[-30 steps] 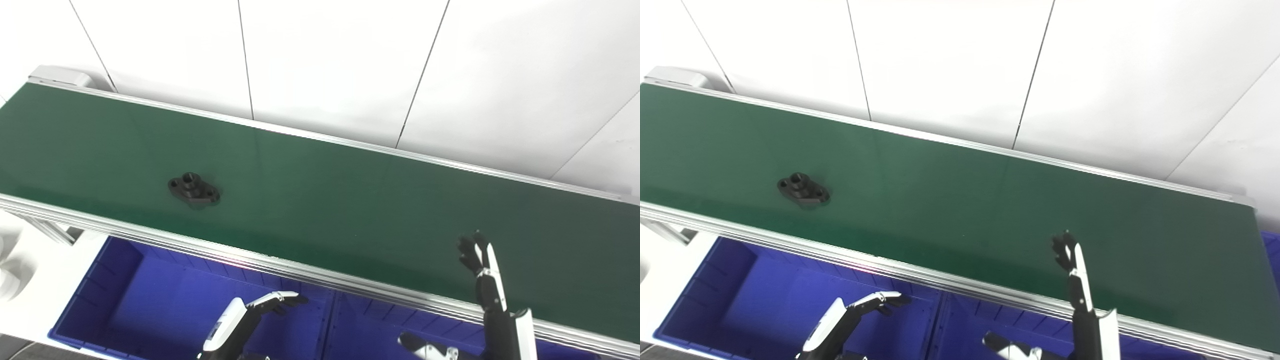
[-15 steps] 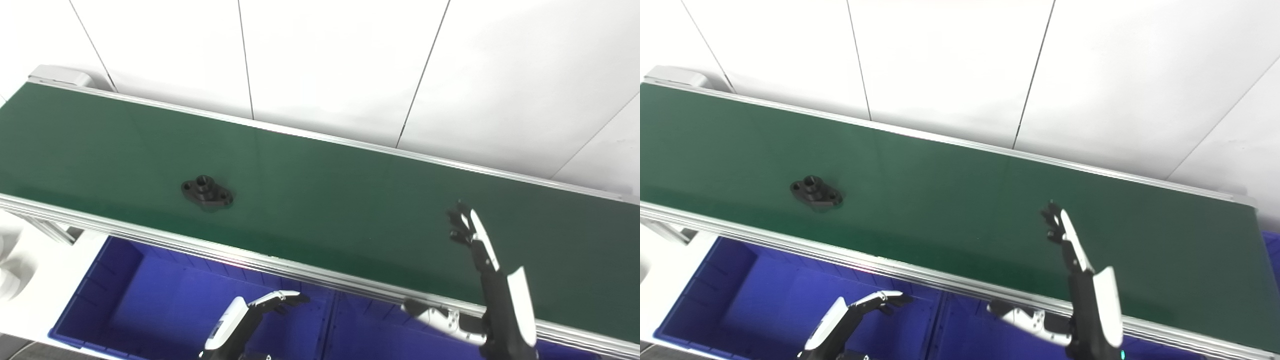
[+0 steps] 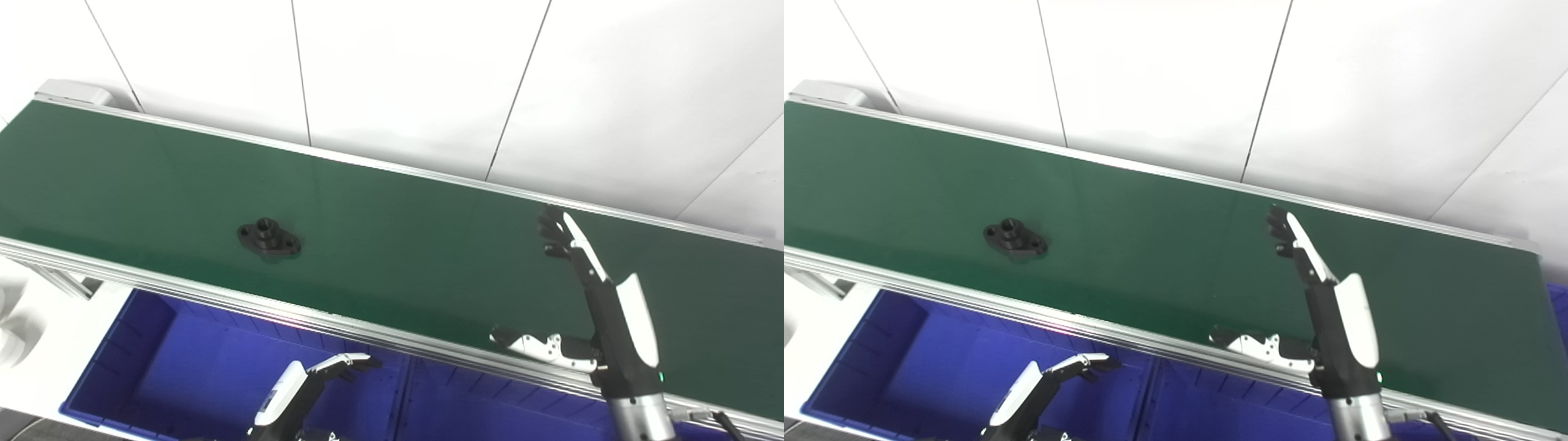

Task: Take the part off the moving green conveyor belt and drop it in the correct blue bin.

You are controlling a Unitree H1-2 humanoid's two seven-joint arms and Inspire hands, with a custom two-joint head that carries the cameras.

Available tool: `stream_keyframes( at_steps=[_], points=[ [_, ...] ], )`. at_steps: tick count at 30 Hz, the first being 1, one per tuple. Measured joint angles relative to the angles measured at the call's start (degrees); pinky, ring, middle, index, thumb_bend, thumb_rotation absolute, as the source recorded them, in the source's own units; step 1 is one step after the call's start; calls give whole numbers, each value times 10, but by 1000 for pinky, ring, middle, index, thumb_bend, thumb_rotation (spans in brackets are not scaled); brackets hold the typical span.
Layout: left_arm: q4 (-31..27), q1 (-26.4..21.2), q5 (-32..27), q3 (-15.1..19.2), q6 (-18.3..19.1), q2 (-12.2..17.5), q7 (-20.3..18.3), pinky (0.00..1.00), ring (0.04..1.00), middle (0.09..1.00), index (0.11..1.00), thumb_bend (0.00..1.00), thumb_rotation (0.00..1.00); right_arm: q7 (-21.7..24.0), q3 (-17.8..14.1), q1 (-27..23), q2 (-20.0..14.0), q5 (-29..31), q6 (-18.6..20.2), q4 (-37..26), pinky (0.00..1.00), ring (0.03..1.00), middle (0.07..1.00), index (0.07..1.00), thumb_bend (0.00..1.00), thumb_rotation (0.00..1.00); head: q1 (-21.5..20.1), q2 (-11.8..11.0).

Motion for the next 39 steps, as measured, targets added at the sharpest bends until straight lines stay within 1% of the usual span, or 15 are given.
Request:
stream_keyframes(
  at_steps=[2,6,8,10,18,21,23,27,30,31,34,39],
  points=[
    [0,0,0,0,0,0,0,642,750,790,743,862,442,8,0,-12,1,-11,9,0,738,824,877,928,796,480,-3,1],
    [1,-1,-5,-1,0,0,2,642,748,790,741,858,437,23,4,-33,5,-31,44,-1,720,815,877,931,798,474,-3,1],
    [4,-3,-5,-3,0,0,4,643,746,791,742,859,452,34,11,-46,6,-44,59,-1,724,829,879,935,798,468,-4,1],
    [7,-6,-4,-3,0,0,4,645,747,791,742,856,458,44,21,-61,7,-61,69,-1,709,826,875,935,801,457,-4,1],
    [10,-13,-6,-8,0,1,7,638,743,785,736,853,430,84,51,-138,23,-104,110,11,737,821,868,934,812,459,-15,-2],
    [12,-16,-6,-9,0,2,8,639,744,782,736,852,432,95,64,-164,32,-120,126,33,730,811,860,922,814,467,-19,-4],
    [16,-20,-6,-11,0,3,8,650,750,782,736,859,443,105,72,-179,35,-130,133,48,715,794,827,920,824,487,-22,-5],
    [20,-25,-9,-14,0,3,8,651,751,781,736,872,458,132,86,-207,44,-136,172,71,704,786,815,909,836,489,-22,-4],
    [20,-26,-11,-13,0,3,6,663,760,786,746,874,482,138,100,-225,52,-145,187,90,721,801,817,914,826,490,-20,-4],
    [20,-26,-11,-13,0,4,4,668,762,787,748,878,483,143,105,-231,55,-147,192,99,713,797,813,912,824,483,-20,-4],
    [20,-26,-12,-13,0,4,1,672,763,789,748,882,483,153,118,-246,64,-148,199,123,704,793,814,907,825,477,-18,-3],
    [20,-26,-12,-15,0,4,1,680,764,787,746,883,480,153,143,-264,84,-163,210,167,697,784,819,900,814,471,-18,-2]
  ],
)
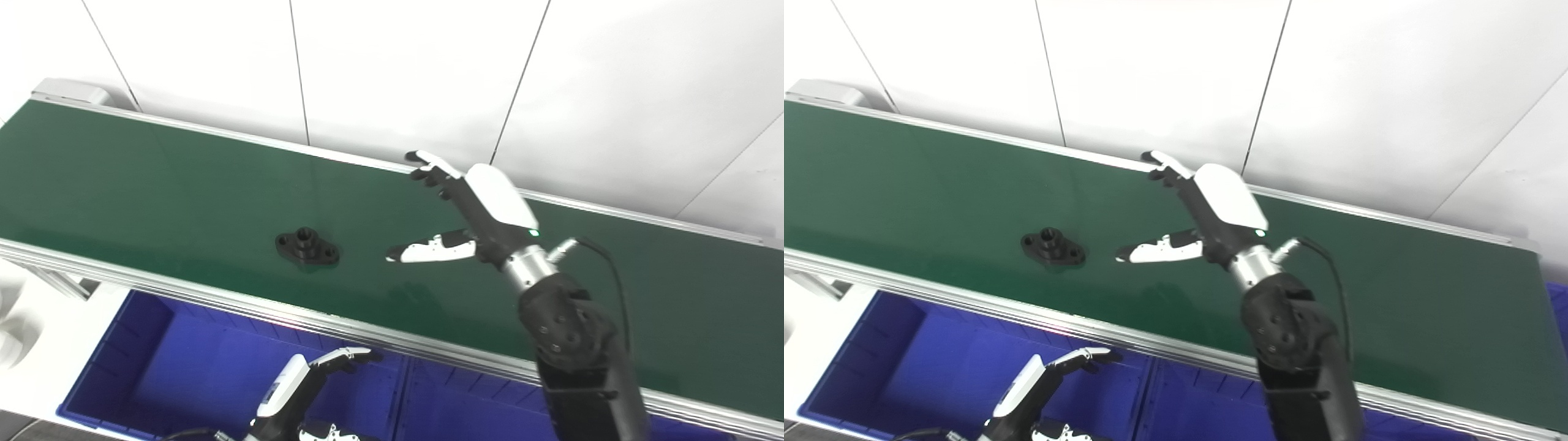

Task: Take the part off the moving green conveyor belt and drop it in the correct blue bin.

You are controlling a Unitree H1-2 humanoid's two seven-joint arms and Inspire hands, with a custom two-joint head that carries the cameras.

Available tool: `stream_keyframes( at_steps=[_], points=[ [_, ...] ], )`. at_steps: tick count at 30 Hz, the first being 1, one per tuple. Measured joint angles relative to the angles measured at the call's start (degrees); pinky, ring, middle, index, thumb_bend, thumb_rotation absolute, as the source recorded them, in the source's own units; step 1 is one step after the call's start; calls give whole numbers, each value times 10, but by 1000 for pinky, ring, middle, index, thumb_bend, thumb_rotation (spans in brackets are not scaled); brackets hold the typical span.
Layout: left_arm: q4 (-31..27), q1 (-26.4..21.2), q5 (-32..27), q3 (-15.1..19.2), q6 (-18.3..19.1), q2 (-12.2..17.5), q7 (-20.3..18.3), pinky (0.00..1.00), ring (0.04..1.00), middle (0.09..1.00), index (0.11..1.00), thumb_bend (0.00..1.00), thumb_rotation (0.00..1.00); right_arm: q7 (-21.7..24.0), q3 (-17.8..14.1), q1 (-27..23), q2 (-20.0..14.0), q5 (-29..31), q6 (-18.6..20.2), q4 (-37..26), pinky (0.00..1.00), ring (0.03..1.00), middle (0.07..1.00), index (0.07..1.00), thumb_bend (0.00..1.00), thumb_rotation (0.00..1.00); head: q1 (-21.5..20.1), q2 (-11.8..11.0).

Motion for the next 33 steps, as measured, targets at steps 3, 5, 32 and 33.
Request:
stream_keyframes(
  at_steps=[3,5,32,33],
  points=[
    [0,0,0,1,0,0,0,679,763,787,749,880,481,-4,12,-7,10,-8,0,25,693,775,817,893,811,468,-1,2],
    [0,0,2,2,0,0,0,683,763,786,748,884,485,-13,18,-9,12,-11,0,35,690,773,819,890,812,464,-1,2],
    [-53,50,-12,39,0,-10,-59,700,792,802,757,878,499,-125,100,-61,59,-54,0,260,721,779,827,884,829,396,14,6],
    [-52,50,-12,39,0,-11,-59,699,792,802,757,878,497,-132,103,-65,63,-55,0,270,720,779,827,883,830,393,14,6]
  ],
)
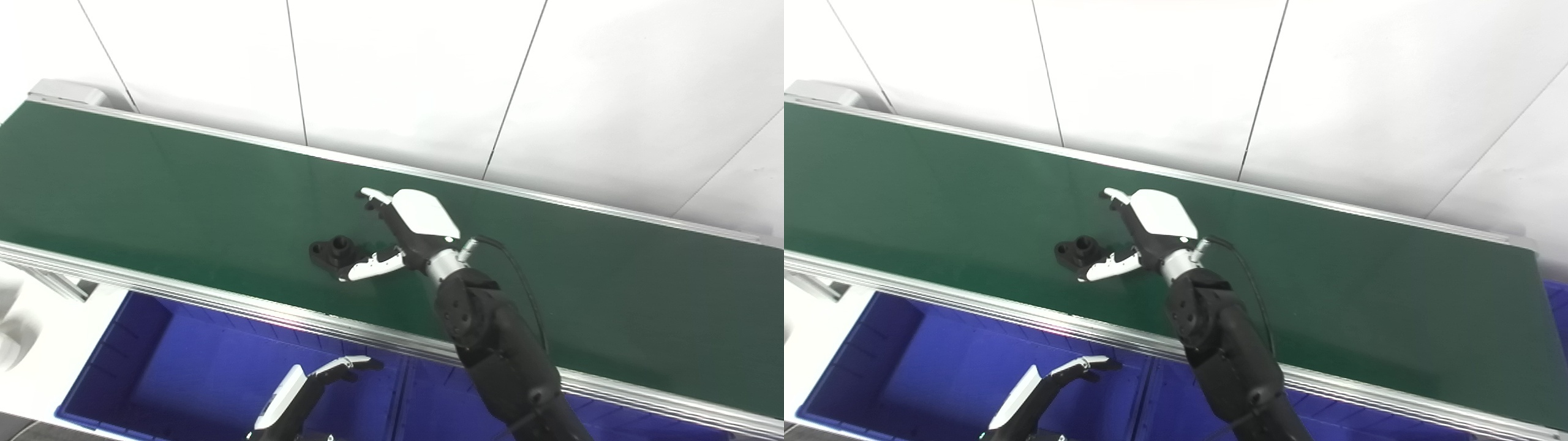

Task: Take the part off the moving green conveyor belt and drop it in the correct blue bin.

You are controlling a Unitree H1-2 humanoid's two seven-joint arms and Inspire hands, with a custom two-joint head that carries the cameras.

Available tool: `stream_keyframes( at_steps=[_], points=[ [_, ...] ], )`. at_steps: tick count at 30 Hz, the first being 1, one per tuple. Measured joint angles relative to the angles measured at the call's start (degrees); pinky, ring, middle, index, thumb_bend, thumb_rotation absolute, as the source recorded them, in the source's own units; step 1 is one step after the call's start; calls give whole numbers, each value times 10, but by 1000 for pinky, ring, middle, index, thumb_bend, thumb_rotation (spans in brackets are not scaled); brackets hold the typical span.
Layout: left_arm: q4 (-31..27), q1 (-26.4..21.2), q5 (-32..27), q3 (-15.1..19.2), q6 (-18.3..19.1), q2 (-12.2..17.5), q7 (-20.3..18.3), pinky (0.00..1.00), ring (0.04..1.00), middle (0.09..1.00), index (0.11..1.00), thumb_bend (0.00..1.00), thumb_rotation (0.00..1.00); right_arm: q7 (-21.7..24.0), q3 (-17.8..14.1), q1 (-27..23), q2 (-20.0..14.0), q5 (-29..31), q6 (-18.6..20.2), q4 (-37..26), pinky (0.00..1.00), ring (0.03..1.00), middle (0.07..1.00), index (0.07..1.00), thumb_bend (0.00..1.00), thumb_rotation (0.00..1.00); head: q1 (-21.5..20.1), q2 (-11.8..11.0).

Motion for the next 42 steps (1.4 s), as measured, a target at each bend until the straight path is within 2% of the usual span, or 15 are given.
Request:
stream_keyframes(
  at_steps=[9,13,15,19,23,27,30,31,32,34,37,42],
  points=[
    [7,-1,2,-3,0,-10,1,697,784,798,755,876,492,-34,31,-25,4,-16,-3,66,727,778,819,872,831,364,5,2],
    [7,-1,3,-2,0,-11,1,685,784,798,753,894,503,-40,43,-25,0,-22,-10,70,716,757,790,851,822,337,5,4],
    [7,-1,5,0,0,-13,1,683,786,799,753,898,502,-39,60,-26,-5,-31,-15,70,718,758,790,851,812,333,4,5],
    [7,0,5,2,0,-13,1,684,787,803,756,897,499,-29,76,-27,-15,-43,-19,64,639,721,759,801,801,269,6,8],
    [6,0,8,3,0,-13,1,694,785,801,756,902,502,-11,80,-30,-29,-46,-19,49,621,715,752,779,790,220,5,13],
    [4,1,9,2,0,-14,1,692,788,804,761,889,499,11,87,-29,-47,-48,-19,25,491,606,659,712,688,29,5,18],
    [2,1,13,1,0,-14,1,692,788,806,759,883,497,32,88,-28,-56,-47,-19,7,466,578,638,679,684,18,5,19],
    [1,1,13,2,0,-14,1,695,790,809,761,881,496,42,88,-26,-59,-46,-19,-1,424,526,548,574,589,7,5,19],
    [1,1,13,2,0,-14,1,696,791,810,762,881,496,46,88,-23,-62,-46,-19,-7,410,508,518,538,557,4,6,21],
    [1,1,13,1,0,-14,3,697,790,808,763,871,485,63,87,-15,-69,-46,-17,-27,321,403,453,518,530,0,5,23],
    [0,1,13,-1,0,-14,7,699,790,810,765,866,480,93,87,-9,-79,-51,-12,-47,238,319,408,516,523,0,3,24],
    [0,2,12,-2,0,-14,7,699,789,809,766,861,471,117,85,-9,-87,-58,-11,-61,268,354,424,508,526,0,3,26]
  ],
)
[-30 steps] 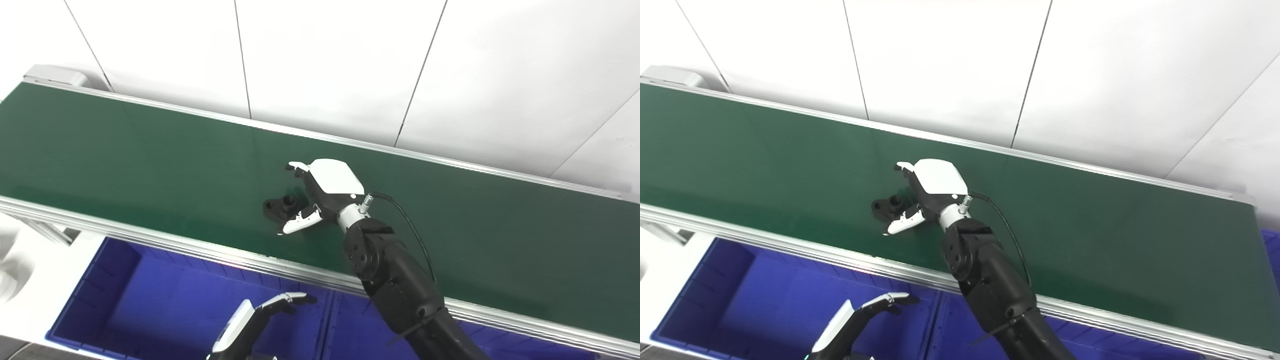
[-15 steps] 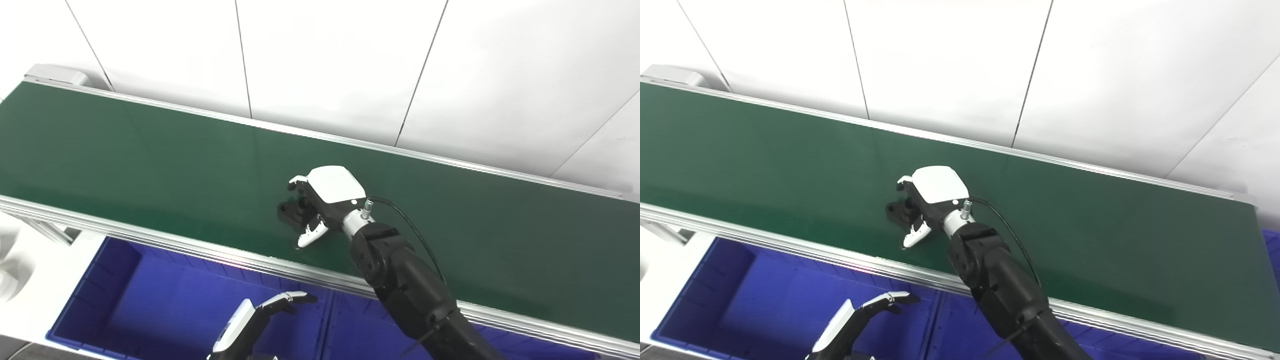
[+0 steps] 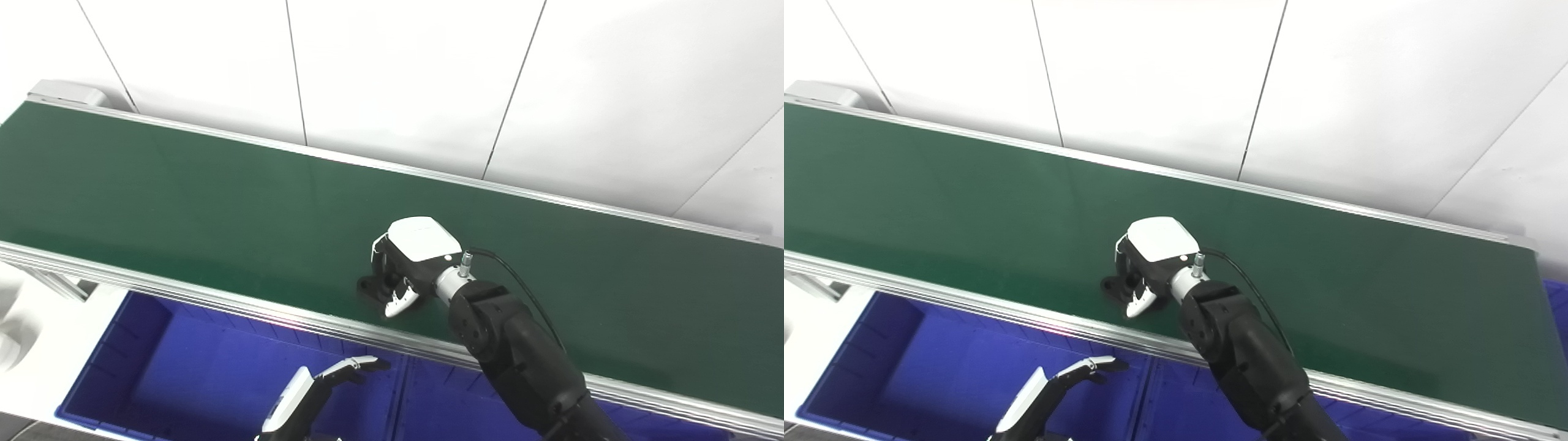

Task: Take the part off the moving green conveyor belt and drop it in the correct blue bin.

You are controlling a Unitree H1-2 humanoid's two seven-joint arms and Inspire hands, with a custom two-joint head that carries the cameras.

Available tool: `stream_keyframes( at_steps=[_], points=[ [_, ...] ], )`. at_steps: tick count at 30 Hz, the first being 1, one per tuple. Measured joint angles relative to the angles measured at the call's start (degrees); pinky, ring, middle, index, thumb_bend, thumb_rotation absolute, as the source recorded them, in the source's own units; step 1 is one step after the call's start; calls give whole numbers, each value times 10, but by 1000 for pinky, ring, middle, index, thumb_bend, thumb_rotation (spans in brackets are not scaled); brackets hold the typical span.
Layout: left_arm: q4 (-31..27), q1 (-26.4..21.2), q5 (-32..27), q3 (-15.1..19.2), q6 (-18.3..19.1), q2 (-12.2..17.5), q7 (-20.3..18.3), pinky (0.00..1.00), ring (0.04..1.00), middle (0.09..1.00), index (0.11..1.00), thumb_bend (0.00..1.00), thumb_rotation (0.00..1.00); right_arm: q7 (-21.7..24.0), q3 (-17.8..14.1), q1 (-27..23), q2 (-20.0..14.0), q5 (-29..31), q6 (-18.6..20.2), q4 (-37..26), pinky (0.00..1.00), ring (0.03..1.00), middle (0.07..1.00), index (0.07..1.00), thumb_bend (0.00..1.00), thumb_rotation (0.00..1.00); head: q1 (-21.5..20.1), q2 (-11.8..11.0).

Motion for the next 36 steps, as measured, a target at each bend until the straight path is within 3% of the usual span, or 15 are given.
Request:
stream_keyframes(
  at_steps=[10,16,20,22,26,30,36],
  points=[
    [0,0,0,-5,0,1,7,695,787,809,766,871,478,-12,-5,5,-17,-2,-7,-11,248,332,414,508,525,0,1,2],
    [-4,0,0,-3,0,2,5,705,794,809,765,873,464,-37,-25,40,-20,10,-10,-34,256,327,415,513,524,0,-3,8],
    [-15,5,-1,-3,0,3,6,696,790,808,764,869,448,-27,-41,93,-24,27,-9,-116,259,332,415,519,523,0,-9,16],
    [-20,7,-1,-3,0,3,6,696,791,812,769,865,434,-19,-58,107,-26,30,-7,-168,237,308,465,495,526,0,-17,23],
    [-26,12,-6,0,0,5,4,700,794,817,773,869,428,-8,-98,119,-34,29,0,-243,241,326,442,507,524,0,-23,30],
    [-41,23,-6,6,0,8,2,709,802,825,783,869,439,16,-129,161,-40,33,21,-313,234,311,474,489,526,0,-31,41],
    [-64,37,-13,12,0,13,-9,740,818,839,799,864,454,37,-168,221,-47,42,35,-398,272,313,475,490,524,0,-59,82]
  ],
)
